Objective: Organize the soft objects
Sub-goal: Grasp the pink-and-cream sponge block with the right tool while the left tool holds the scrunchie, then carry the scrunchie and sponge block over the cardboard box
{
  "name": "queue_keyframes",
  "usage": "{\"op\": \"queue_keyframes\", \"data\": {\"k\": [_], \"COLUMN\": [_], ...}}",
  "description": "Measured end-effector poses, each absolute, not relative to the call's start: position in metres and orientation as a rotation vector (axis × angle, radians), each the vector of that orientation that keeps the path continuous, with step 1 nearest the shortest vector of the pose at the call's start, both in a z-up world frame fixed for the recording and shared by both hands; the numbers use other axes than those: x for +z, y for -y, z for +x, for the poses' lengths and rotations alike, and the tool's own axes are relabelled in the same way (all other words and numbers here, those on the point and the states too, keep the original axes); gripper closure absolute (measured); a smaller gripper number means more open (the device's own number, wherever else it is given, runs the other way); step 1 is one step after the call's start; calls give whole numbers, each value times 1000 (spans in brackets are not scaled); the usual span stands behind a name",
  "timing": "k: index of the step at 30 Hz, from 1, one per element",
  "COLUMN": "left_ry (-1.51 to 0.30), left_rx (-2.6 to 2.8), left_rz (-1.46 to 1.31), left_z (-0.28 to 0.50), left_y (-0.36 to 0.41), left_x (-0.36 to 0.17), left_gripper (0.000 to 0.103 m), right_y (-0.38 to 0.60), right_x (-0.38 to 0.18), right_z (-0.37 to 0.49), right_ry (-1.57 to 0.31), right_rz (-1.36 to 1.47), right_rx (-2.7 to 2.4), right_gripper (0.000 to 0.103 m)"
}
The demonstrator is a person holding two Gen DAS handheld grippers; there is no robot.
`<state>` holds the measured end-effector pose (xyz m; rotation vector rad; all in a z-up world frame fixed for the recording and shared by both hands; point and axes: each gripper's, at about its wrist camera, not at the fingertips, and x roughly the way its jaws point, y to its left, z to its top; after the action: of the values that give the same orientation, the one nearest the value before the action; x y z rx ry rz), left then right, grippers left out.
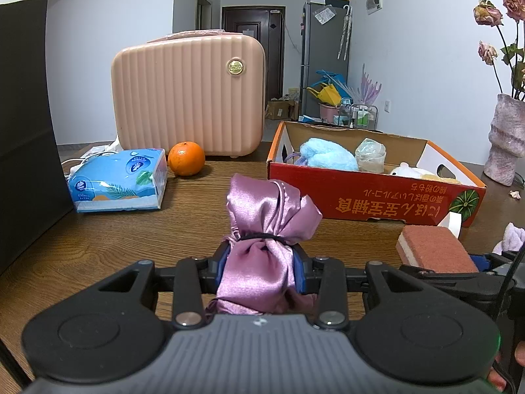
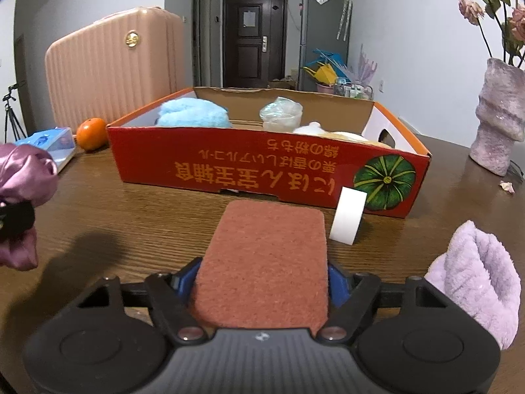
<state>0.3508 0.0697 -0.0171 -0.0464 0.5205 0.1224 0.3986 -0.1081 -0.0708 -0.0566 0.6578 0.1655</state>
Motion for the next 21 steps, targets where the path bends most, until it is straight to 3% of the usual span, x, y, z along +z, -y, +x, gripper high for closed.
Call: {"op": "queue_keyframes", "data": {"k": [21], "left_ry": [-486], "left_rx": [116], "left_rz": [-59], "left_z": [347], "left_y": [-71], "left_x": [-9], "left_gripper": [65], "right_y": [113], "right_x": [-36], "right_z": [364], "right_ry": [-405], "right_rz": [-41], "right_rx": [216], "right_gripper": [29]}}
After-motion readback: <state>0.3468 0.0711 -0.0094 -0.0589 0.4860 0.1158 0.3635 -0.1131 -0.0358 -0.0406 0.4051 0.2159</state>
